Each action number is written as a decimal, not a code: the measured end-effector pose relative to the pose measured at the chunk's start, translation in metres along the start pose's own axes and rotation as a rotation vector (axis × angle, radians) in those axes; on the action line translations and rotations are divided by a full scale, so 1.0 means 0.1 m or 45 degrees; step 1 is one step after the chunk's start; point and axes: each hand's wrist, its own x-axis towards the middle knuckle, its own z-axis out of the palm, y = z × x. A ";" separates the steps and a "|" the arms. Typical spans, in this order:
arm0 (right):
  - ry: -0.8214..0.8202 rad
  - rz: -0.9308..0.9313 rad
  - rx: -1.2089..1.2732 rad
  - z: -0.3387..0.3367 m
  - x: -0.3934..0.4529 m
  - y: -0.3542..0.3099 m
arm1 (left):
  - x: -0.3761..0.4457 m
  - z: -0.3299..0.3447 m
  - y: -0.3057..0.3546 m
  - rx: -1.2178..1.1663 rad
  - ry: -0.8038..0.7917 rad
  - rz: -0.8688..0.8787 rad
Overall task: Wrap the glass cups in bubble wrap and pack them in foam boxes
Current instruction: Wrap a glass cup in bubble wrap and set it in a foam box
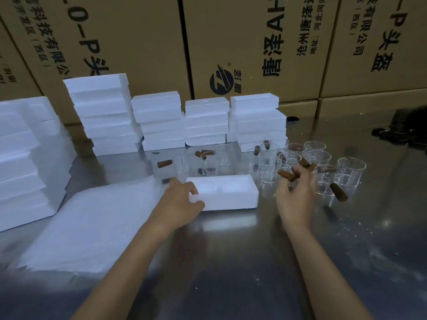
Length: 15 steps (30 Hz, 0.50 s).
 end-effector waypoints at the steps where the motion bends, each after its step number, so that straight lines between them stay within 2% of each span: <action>1: -0.048 0.015 -0.027 0.01 0.01 0.03 | -0.01 0.00 -0.03 0.009 -0.025 0.000; 4: -0.056 0.015 -0.085 0.05 0.04 0.08 | -0.01 -0.07 -0.07 -0.095 0.020 0.079; 7: -0.051 0.047 -0.132 0.08 0.06 0.09 | 0.00 -0.30 -0.15 -0.270 0.328 0.159; 9: -0.064 0.055 -0.203 0.10 0.07 0.10 | 0.02 -0.47 -0.32 -0.226 0.426 0.074; 11: -0.075 0.068 -0.290 0.12 0.08 0.11 | 0.02 -0.60 -0.57 -0.067 0.337 -0.103; 13: -0.105 0.087 -0.370 0.15 0.11 0.11 | -0.02 -0.69 -0.77 0.087 0.155 -0.286; 15: -0.121 0.111 -0.436 0.18 0.14 0.12 | -0.04 -0.74 -0.88 0.086 0.031 -0.372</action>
